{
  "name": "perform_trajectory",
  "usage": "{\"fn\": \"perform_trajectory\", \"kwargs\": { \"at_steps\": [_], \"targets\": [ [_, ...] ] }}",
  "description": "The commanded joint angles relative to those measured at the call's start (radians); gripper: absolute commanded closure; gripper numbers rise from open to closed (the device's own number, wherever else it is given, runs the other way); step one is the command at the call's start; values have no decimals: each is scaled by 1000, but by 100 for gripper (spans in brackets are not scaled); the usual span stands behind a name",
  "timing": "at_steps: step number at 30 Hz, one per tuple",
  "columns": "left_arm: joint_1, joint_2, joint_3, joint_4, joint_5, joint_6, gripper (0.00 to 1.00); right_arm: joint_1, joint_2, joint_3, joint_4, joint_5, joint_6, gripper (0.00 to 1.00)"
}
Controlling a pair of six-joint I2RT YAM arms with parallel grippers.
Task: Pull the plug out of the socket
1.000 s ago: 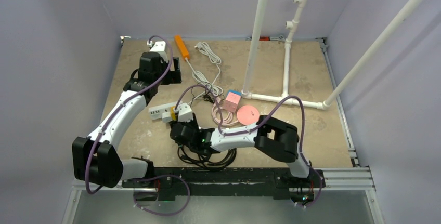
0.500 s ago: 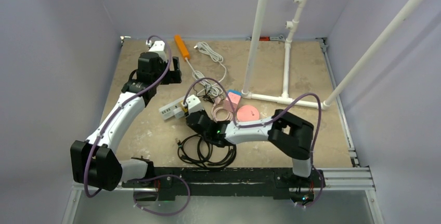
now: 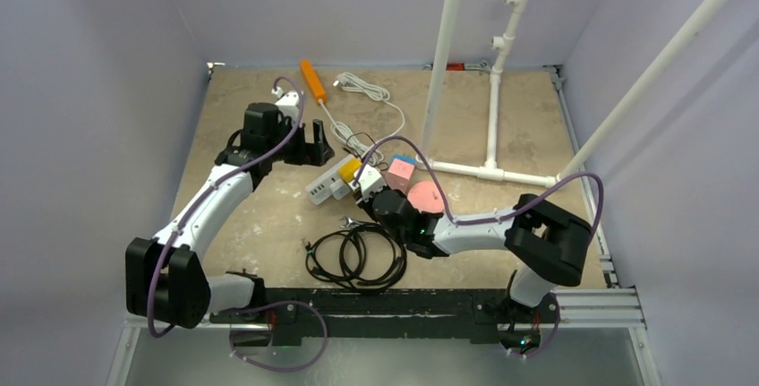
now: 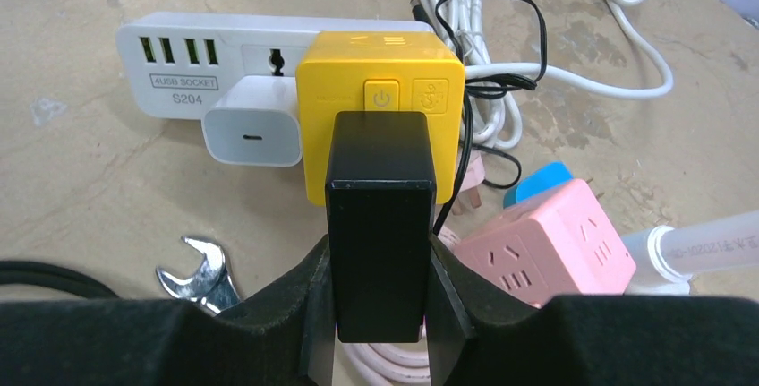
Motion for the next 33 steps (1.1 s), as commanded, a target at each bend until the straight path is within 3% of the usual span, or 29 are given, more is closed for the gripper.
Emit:
{"fn": "perform_trajectory", "kwargs": {
  "at_steps": [1, 8, 16, 21, 33],
  "targets": [
    [-1, 46, -7, 23, 170, 5, 8, 3, -74, -28, 204, -11, -35, 100],
    [-2, 155, 30, -112, 78, 63, 11, -22, -60, -42, 229, -30, -25, 100],
    [-1, 97, -50, -132, 30, 75, 16, -84, -107, -69, 242, -138, 16, 100],
    [-1, 115, -46, -148, 51, 83, 24, -125, -121, -74, 233, -233, 28, 100],
    [-1, 190, -75, -133, 200, 83, 21, -194, -137, -86, 246, -337, 35, 100]
  ]
}}
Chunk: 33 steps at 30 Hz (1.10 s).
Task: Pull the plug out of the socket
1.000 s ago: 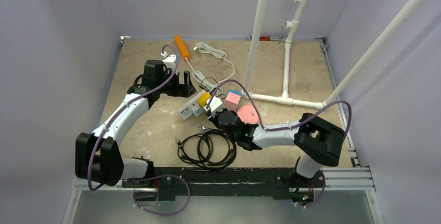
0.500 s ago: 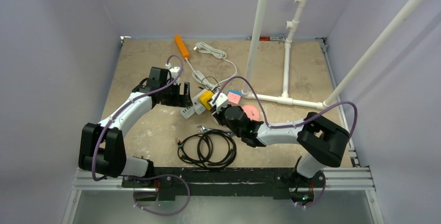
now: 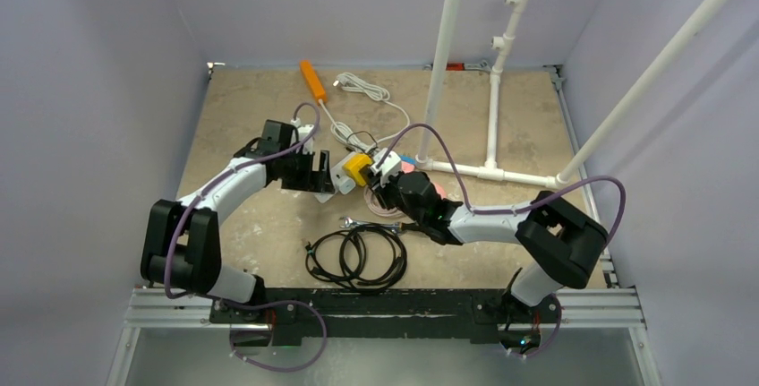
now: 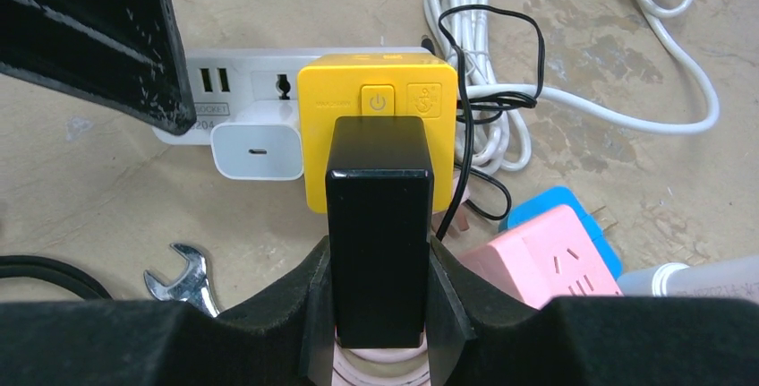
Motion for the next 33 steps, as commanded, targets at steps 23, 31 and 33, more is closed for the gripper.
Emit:
{"fn": "perform_trajectory", "kwargs": {
  "at_steps": [23, 31, 33],
  "targets": [
    [-1, 38, -31, 67, 255, -9, 38, -47, -148, -43, 189, -120, 58, 100],
    [-1, 73, -27, 63, 263, -12, 40, -53, -185, -67, 210, -160, 72, 100],
    [-1, 77, -28, 63, 260, -14, 41, -55, -194, -74, 217, -169, 74, 100]
  ]
}}
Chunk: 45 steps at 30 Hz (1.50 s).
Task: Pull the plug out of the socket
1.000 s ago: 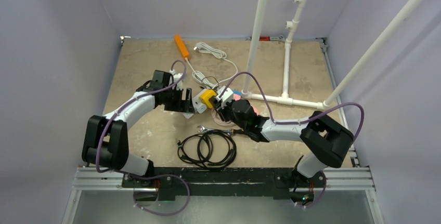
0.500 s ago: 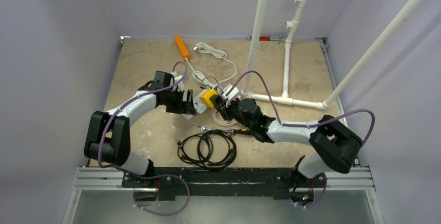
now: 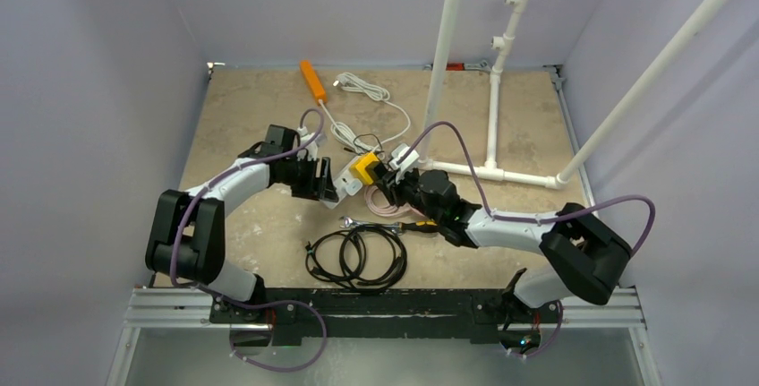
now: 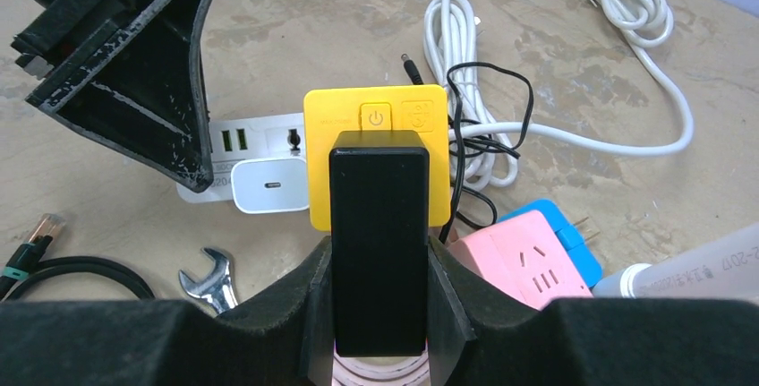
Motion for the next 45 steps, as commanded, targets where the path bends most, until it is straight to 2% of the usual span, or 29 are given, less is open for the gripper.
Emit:
{"fn": "perform_trajectory", "kwargs": {
  "at_steps": [1, 9, 11, 13, 16, 19, 21, 24, 29, 36, 42, 45],
  "targets": [
    [-5, 13, 7, 39, 77, -11, 45, 1, -61, 9, 173, -56, 38, 100],
    [-5, -26, 8, 44, 90, -15, 93, 0, -9, 55, 117, 14, 57, 98],
    [-5, -42, 3, 48, 73, -16, 100, 0, 0, 78, 79, 38, 83, 77],
    [-5, -49, 5, 48, 42, -14, 100, 0, -1, 88, 45, 49, 113, 55],
    [-5, -42, 11, 39, 16, -4, 100, 0, -27, 100, -35, 101, 178, 34],
    [-6, -36, 18, 31, -18, -2, 100, 0, -79, 82, -106, 145, 233, 22],
    [-6, -39, 23, 35, -29, -5, 100, 0, -135, 59, -131, 144, 273, 18],
    [-6, -44, 24, 43, -40, -13, 100, 0, -206, 31, -169, 132, 363, 16],
    [-6, -50, 22, 51, -38, -32, 100, 3, -261, -6, -199, 91, 490, 18],
    [-6, -75, 14, 70, -12, -52, 100, 19, -260, -74, -141, -64, 493, 21],
    [-17, -99, 6, 82, -13, -62, 100, 161, -179, -17, -225, 116, 742, 25],
    [-39, -105, 2, 79, -41, -63, 100, 175, -113, 24, -239, 142, 892, 29]
  ]
}}
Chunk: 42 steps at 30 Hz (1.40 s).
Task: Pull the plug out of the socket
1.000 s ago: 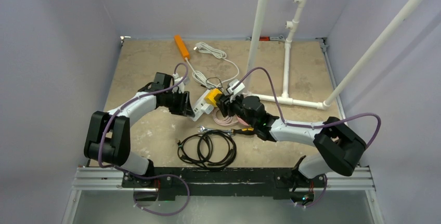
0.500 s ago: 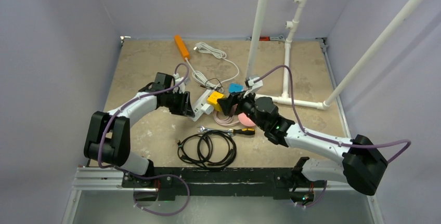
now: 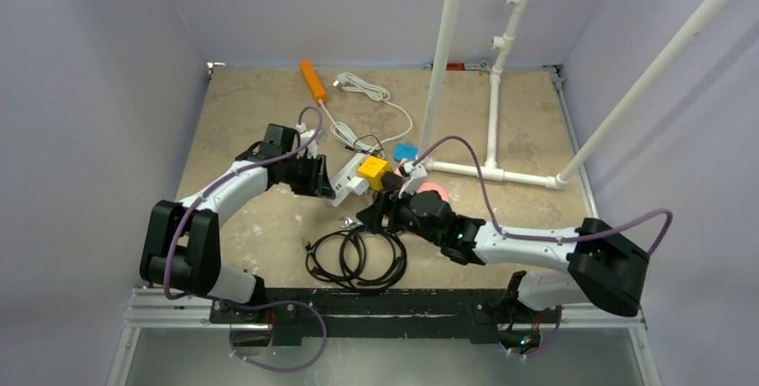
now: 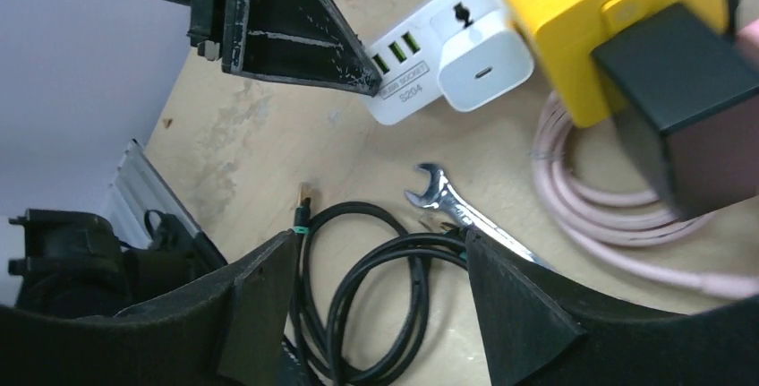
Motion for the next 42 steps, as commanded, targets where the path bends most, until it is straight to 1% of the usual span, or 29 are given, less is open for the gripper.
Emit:
{"fn": "perform_trajectory", "kwargs": {
  "at_steps": [1, 5, 10, 14, 18, 28, 32, 42],
  "targets": [
    [-35, -48, 1, 76, -20, -33, 100, 21, 78, 86, -10, 82, 263, 30],
    [-69, -42, 7, 66, -50, -25, 100, 26, 157, 124, 1, 133, 372, 33],
    [-91, -42, 13, 48, -97, -17, 100, 26, 201, 139, -1, 197, 476, 35],
    [-96, -42, 16, 46, -102, -15, 100, 25, 235, 152, -14, 244, 512, 35],
    [-104, -42, 15, 43, -100, -14, 100, 24, 258, 147, 19, 270, 529, 35],
    [-126, -31, 16, 37, -105, -10, 100, 17, 384, 270, -32, 347, 537, 36],
    [-129, -31, 16, 34, -111, -9, 100, 12, 426, 304, -72, 369, 564, 39],
    [-132, -31, 18, 34, -119, -11, 100, 12, 414, 252, -76, 421, 636, 41]
  ]
}}
